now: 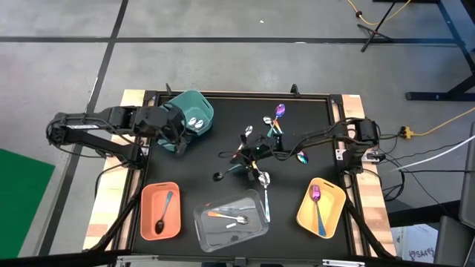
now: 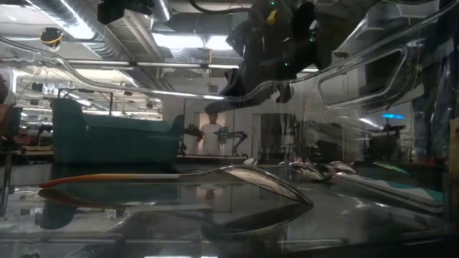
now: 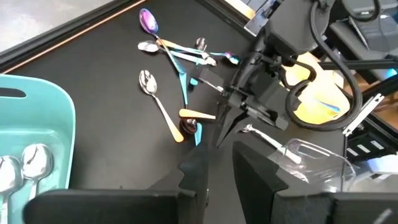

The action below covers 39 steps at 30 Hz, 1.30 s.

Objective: Sort silverware by color (type)
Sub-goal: Put the blue spoon into the orange bin

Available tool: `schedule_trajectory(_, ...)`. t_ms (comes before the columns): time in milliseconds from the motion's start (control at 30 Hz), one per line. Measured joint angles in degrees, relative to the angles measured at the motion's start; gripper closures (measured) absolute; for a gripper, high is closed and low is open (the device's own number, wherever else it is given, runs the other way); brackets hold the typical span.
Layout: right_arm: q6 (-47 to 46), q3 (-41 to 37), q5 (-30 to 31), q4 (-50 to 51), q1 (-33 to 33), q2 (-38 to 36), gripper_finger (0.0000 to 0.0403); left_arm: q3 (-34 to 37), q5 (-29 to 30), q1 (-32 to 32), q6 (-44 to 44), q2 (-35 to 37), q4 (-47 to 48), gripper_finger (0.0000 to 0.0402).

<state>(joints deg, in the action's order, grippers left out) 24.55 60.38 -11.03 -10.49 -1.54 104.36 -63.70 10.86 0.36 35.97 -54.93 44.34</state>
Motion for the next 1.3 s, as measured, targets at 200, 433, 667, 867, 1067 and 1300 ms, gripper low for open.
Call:
schedule_trajectory(200,0.00,0.00,-0.04,1.83,0.07,0.00,0.0402,0.00,0.12,-0.02,0.11,-2.35,-0.35,0.0335)
schedule_trajectory(433,0.22,-0.04,1.48,4.30,0.07,-4.23,0.0403,-0.02,0.14,-0.02,1.26,-7.78,-1.87,0.0335)
schedule_trajectory(667,2.59,-0.01,7.14,16.94,0.07,-14.82,0.0403,-0.02,-2.24,-0.02,-0.22,-14.93,-7.19,0.0335)
schedule_trajectory(867,2.94,0.02,12.45,26.71,0.07,-23.69,0.0403,-0.02,-7.04,-0.09,-5.02,-20.79,-15.72,0.0309)
schedule_trajectory(1067,2.91,0.00,14.71,35.02,0.07,-29.71,0.0403,-0.05,-8.56,-0.09,-6.88,-27.25,-22.66,0.0251)
schedule_trajectory(1300,2.47,0.04,15.89,38.28,0.02,-32.50,0.0403,-0.04,-8.56,-0.94,-10.36,-35.84,-23.47,0.0227)
